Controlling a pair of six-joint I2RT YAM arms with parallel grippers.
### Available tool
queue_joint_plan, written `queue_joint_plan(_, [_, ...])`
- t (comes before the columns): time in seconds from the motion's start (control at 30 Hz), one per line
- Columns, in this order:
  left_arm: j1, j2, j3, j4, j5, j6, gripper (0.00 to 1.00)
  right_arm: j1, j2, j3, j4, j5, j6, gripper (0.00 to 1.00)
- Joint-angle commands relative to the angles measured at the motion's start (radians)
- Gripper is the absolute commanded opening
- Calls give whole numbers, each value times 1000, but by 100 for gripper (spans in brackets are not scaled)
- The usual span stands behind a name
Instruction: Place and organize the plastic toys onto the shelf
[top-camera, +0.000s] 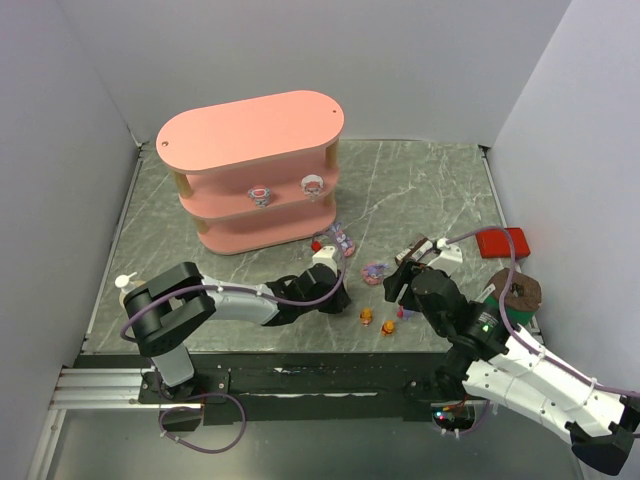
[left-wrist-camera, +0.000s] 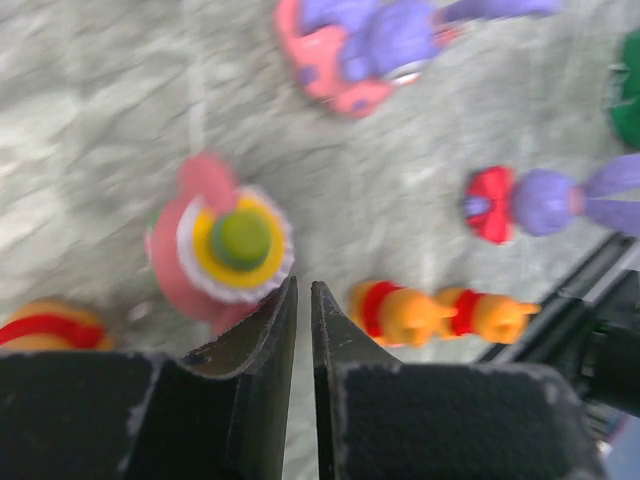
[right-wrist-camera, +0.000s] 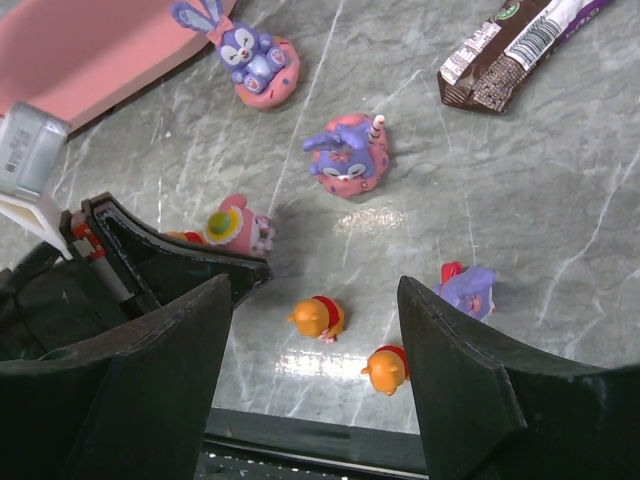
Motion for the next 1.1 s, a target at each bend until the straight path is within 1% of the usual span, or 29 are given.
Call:
queue_joint_plan(0.0, [-2,-11,-30,-16,-89,-30,17,-6,-6,-13,38,15,-5,74])
queue_joint_plan(0.23, [-4,-15,-47,-37,-121,-30,17,-9,14,-14,68,1,-13,74])
queue_joint_plan(0.5, [-2,-35,-48,-86,-233,-56,17,-11,32,-20,85,-8,-14,75])
queue_joint_plan(0.73, [-2,-32,-57,-112,-281,-87,20,-11,20,-30,86,-10,-17,75])
queue_joint_plan(0.9, [-2,-28,-57,-117,-279,-98,17,-14,17,-33,91,-14,-22,76])
queue_joint_plan(1.0, [-2,-35,-67,-97,-258,-86,16,-14,20,-33,95,-14,-23,76])
queue_joint_plan(1.07, [-10,-57,-80,-54,-236,-60,15,-14,21,-31,97,-17,-25,76])
